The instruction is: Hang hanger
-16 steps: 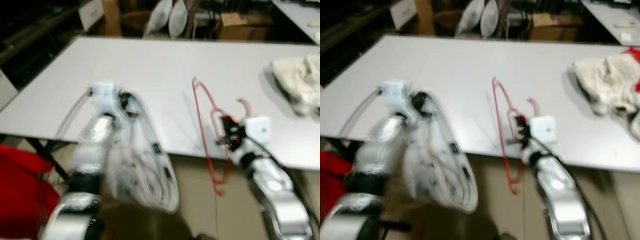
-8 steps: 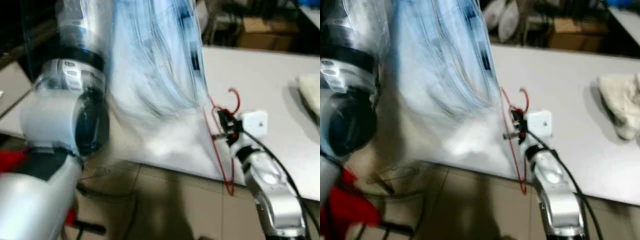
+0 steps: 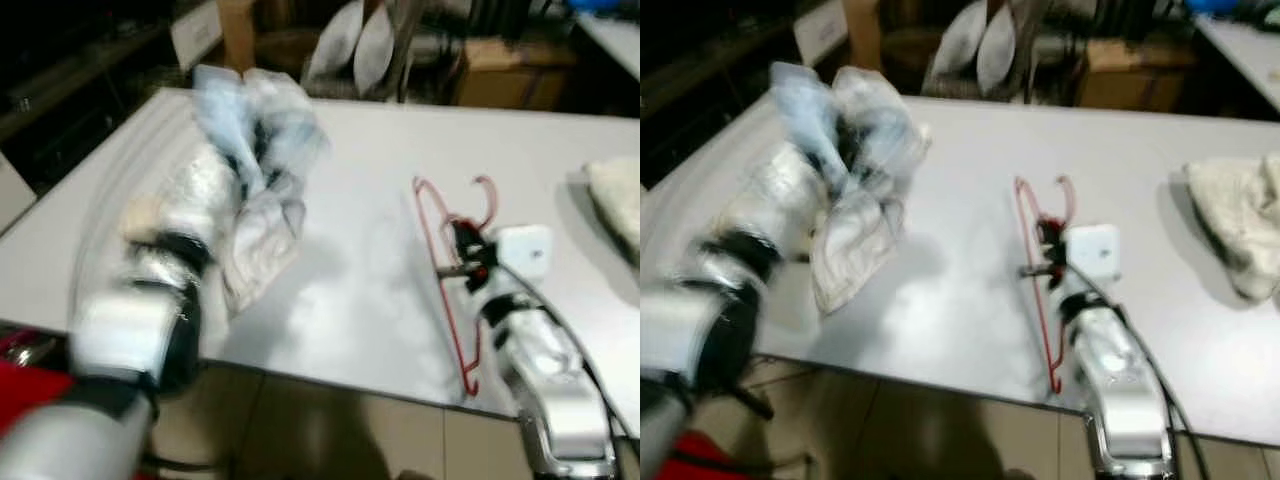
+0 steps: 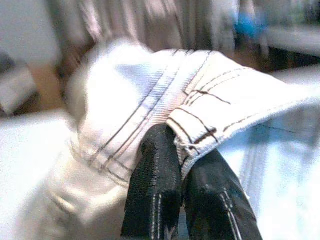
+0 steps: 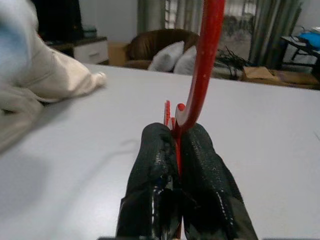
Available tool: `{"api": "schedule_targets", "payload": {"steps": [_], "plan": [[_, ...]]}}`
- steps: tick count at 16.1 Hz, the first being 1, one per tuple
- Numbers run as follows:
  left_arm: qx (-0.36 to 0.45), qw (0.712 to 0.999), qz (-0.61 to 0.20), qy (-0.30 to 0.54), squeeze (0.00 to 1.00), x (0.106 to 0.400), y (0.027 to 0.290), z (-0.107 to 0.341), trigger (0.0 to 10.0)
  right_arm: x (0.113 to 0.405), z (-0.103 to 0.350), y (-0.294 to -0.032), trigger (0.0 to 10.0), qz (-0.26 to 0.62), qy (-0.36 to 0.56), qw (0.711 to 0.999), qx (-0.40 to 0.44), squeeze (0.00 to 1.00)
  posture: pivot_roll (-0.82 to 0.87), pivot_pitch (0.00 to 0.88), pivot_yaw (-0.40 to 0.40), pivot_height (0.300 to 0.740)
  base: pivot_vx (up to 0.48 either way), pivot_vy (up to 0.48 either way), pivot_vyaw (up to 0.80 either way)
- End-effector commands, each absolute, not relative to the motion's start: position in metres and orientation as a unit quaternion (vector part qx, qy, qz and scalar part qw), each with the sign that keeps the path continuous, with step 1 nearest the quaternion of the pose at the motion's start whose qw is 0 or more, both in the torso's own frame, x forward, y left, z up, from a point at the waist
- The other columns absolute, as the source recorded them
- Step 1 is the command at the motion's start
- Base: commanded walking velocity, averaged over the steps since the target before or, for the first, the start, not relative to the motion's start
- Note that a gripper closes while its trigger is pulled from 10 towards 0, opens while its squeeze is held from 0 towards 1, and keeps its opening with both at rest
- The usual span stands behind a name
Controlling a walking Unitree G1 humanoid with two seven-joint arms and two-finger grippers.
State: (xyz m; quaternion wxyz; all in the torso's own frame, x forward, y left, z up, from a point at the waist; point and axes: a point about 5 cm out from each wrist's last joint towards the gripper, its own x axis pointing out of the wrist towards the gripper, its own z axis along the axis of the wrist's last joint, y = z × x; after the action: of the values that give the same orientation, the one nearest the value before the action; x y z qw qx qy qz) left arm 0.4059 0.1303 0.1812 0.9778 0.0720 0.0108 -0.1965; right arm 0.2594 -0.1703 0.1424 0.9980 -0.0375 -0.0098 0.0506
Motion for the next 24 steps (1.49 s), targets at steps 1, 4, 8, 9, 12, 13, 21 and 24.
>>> {"api": "schedule_targets", "payload": {"steps": [1, 4, 8, 9, 12, 13, 21, 24], "plan": [[0.121, 0.973, -0.196, 0.018, 0.00, 0.404, 0.143, 0.178, 10.0, 0.260, 0.143, -0.166, 10.0, 0.062, -0.011, 0.997, -0.035, 0.00, -0.01, 0.000, 0.066, 0.740, 0.000, 0.000, 0.00], [0.214, 0.934, -0.260, 0.123, 0.00, 0.385, 0.164, 0.133, 10.0, 0.260, 0.140, -0.163, 10.0, 0.069, -0.006, 0.997, -0.035, 0.00, 0.01, 0.000, 0.061, 0.740, 0.000, 0.000, 0.00], [0.171, 0.914, -0.319, 0.183, 1.00, 0.371, 0.183, 0.117, 10.0, 0.258, 0.138, -0.161, 10.0, 0.067, -0.006, 0.997, -0.030, 0.00, 0.00, 0.000, 0.082, 0.740, 0.000, 0.000, 0.00], [0.171, 0.914, -0.322, 0.180, 1.00, 0.371, 0.186, 0.121, 10.0, 0.258, 0.138, -0.161, 10.0, 0.066, -0.006, 0.997, -0.031, 0.00, 0.00, 0.000, 0.089, 0.740, 0.000, 0.000, 0.00], [0.125, 0.930, -0.328, 0.106, 1.00, 0.378, 0.214, 0.167, 10.0, 0.257, 0.139, -0.165, 10.0, 0.056, -0.009, 0.998, -0.032, 0.00, -0.01, 0.000, 0.095, 0.740, 0.000, 0.000, 0.00], [0.110, 0.932, -0.332, 0.092, 1.00, 0.378, 0.215, 0.173, 10.0, 0.258, 0.138, -0.165, 10.0, 0.056, -0.009, 0.998, -0.032, 0.00, -0.01, 0.000, 0.095, 0.740, 0.000, 0.000, 0.00], [-0.124, 0.961, -0.205, -0.136, 1.00, 0.399, 0.232, 0.264, 10.0, 0.261, 0.143, -0.168, 10.0, 0.053, -0.021, 0.998, -0.040, 0.00, -0.02, 0.000, 0.095, 0.740, 0.000, 0.000, 0.00], [-0.116, 0.958, -0.237, -0.112, 1.00, 0.404, 0.208, 0.256, 10.0, 0.259, 0.142, -0.170, 10.0, 0.048, -0.021, 0.998, -0.040, 0.00, -0.03, 0.000, 0.101, 0.740, 0.000, 0.000, 0.00]]}}
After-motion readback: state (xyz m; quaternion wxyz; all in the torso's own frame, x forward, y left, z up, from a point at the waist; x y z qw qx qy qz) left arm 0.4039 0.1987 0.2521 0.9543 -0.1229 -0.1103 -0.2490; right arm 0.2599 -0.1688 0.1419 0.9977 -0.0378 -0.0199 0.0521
